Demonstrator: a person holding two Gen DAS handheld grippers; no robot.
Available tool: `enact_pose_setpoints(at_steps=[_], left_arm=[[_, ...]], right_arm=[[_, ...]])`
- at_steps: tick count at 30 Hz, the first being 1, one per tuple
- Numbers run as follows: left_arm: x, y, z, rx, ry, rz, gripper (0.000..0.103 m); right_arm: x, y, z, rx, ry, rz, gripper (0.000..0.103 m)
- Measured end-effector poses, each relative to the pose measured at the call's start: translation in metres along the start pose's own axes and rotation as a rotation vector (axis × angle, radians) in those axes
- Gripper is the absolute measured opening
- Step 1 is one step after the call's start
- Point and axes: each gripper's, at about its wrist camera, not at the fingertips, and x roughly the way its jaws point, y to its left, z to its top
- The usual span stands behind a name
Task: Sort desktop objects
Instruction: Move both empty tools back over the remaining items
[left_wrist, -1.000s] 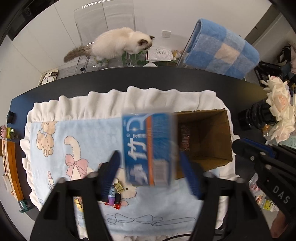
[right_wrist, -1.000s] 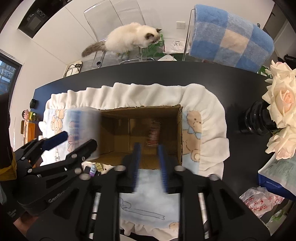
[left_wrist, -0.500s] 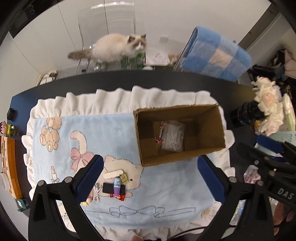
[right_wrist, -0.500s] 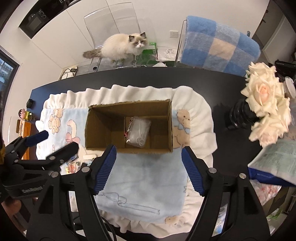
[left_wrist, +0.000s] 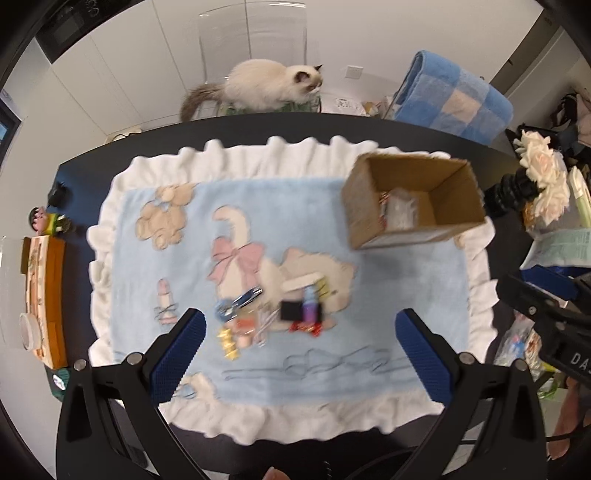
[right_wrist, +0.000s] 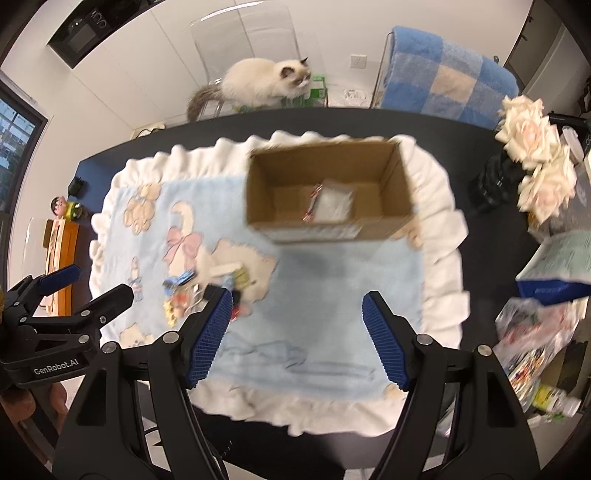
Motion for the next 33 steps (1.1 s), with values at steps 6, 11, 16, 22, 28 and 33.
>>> enact_pose_setpoints(at_steps=[6,11,16,22,28,33], left_arm=[[-0.008,0.048,-0.033,-0.002,0.009,0.002,0.102],[-0.002,0.079,-0.049,0.001,0.03,-0.016,0.102],[0.016,0.099,-0.057,0.006,0.055,-0.037,0.102],[0.048,0.112,-0.062,0.0,0.091,-0.069,0.102],[0.098,0.122,-0.064,-0.028,0.124,-0.084,0.102],[0.142,0.13,-0.065,-0.062,0.151,-0.098,0.102]], right_arm=[[0.008,0.047,-0.033,-0.003,0.022,-0.003,0.075],[0.017,0.077,-0.051,0.003,0.031,-0.011,0.075],[0.034,0.098,-0.063,0.02,0.046,-0.01,0.075],[0.069,0.113,-0.068,0.011,0.076,-0.009,0.075],[0.116,0.119,-0.064,-0.011,0.099,-0.005,0.075],[0.157,0.119,-0.058,-0.023,0.118,-0.011,0.075]])
